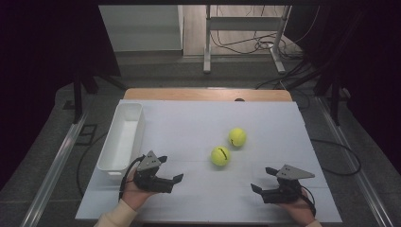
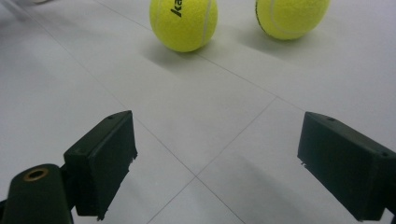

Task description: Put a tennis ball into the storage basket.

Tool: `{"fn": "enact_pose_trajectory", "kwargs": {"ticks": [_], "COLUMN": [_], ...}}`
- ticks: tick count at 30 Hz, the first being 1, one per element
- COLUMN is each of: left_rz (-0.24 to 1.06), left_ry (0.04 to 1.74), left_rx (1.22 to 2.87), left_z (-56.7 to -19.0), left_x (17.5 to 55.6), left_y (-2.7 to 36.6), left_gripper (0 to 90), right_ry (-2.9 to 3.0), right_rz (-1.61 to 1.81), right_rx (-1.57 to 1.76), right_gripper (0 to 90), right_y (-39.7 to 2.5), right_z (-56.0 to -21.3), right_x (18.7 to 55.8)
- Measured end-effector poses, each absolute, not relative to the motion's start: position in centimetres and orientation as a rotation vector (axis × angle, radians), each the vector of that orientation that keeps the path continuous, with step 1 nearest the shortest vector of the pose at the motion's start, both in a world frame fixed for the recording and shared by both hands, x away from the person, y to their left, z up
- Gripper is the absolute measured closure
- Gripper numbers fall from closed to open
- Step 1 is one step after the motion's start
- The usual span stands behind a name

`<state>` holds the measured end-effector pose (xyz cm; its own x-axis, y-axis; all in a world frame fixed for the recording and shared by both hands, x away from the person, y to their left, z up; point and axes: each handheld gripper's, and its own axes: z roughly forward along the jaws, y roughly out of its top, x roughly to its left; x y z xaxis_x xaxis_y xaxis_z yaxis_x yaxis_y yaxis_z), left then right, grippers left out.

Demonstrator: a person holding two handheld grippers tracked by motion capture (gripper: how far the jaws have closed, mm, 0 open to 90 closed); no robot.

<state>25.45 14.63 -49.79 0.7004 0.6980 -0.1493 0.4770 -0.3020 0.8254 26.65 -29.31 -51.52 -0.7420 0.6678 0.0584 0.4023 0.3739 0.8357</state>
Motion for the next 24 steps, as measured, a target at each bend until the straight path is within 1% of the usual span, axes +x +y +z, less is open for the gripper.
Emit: {"fn": "enact_pose_trajectory", "kwargs": {"ticks": [24], "left_rz": [0.266], "left_ry": [0.877], "left_rx": [1.977], "left_z": [-49.1], "left_x": [27.2], "left_y": [12.5], "left_gripper": [9.5], "right_ry": [2.370], "right_rz": [1.290], "right_rx": [0.938], "right_gripper": [11.7], "right_y": [-29.2], "right_z": [-51.7], "right_x": [26.7]}}
